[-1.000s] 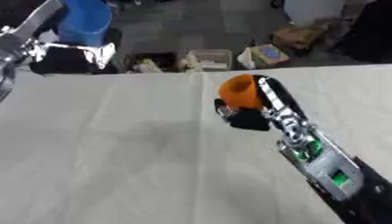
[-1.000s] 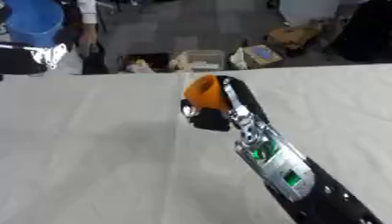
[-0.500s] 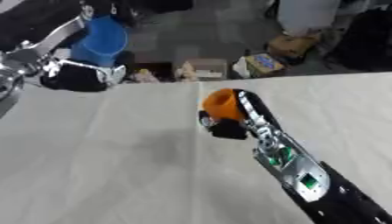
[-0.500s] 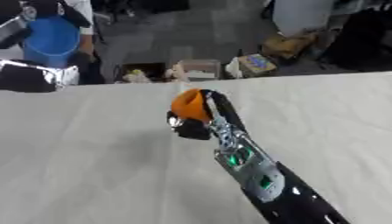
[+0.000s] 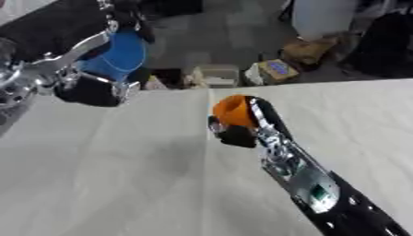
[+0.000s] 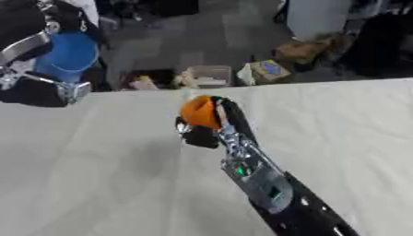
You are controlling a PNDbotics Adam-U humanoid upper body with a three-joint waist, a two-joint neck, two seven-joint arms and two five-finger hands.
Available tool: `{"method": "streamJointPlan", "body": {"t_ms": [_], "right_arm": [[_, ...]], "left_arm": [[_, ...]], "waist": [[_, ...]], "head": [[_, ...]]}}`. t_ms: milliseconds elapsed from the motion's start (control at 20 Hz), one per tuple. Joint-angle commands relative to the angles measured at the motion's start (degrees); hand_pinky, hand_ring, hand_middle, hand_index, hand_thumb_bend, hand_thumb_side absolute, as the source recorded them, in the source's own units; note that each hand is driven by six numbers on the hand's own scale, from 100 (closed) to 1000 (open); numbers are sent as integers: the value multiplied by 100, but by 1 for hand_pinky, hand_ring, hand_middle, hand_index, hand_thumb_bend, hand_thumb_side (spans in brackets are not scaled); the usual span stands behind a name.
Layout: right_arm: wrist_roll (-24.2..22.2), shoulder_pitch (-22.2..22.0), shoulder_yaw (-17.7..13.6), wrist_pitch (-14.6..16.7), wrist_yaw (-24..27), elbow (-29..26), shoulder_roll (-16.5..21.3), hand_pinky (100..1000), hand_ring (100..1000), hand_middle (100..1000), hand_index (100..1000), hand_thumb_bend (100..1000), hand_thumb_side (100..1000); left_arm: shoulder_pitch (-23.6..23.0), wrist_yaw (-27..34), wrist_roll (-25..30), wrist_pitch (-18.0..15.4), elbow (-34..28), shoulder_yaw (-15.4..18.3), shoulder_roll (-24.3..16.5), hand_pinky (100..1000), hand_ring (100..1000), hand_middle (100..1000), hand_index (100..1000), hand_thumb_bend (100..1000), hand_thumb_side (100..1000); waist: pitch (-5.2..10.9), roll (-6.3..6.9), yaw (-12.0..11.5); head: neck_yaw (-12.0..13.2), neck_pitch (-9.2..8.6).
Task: Pour the contents of one cup into another cup.
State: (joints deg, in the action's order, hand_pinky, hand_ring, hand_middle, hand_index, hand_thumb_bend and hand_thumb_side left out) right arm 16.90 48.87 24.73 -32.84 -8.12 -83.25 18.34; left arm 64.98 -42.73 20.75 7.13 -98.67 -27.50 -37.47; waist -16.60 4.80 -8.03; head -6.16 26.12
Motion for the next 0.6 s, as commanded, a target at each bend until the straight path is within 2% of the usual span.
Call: {"method": "streamJointPlan", "body": {"t_ms": [50, 450, 500, 600], "right_arm": [[77, 120, -30, -8, 221, -211, -28, 459, 478, 478, 567, 100, 268], [-10, 109, 100, -112, 602, -554, -56, 466, 483, 483, 575, 100, 273], [-33, 108, 114, -136, 652, -613, -57, 467, 483, 483, 575, 100, 252], [-61, 111, 146, -178, 714, -730, -58, 466, 483, 483, 575, 100, 275]], "left_arm": [[169, -173, 58, -100, 23, 3, -34, 332, 589, 551, 759, 100, 100], [234, -344, 102, -221, 175, -47, 61, 332, 587, 553, 755, 100, 100], [243, -359, 107, -233, 193, -53, 73, 333, 587, 554, 754, 100, 100], [264, -407, 121, -272, 223, -69, 92, 336, 587, 560, 754, 100, 100]], "waist": [[156, -6, -13], [165, -23, 3], [168, -25, 3], [172, -27, 3]], "head": [[10, 3], [37, 12], [40, 14], [41, 22]]}}
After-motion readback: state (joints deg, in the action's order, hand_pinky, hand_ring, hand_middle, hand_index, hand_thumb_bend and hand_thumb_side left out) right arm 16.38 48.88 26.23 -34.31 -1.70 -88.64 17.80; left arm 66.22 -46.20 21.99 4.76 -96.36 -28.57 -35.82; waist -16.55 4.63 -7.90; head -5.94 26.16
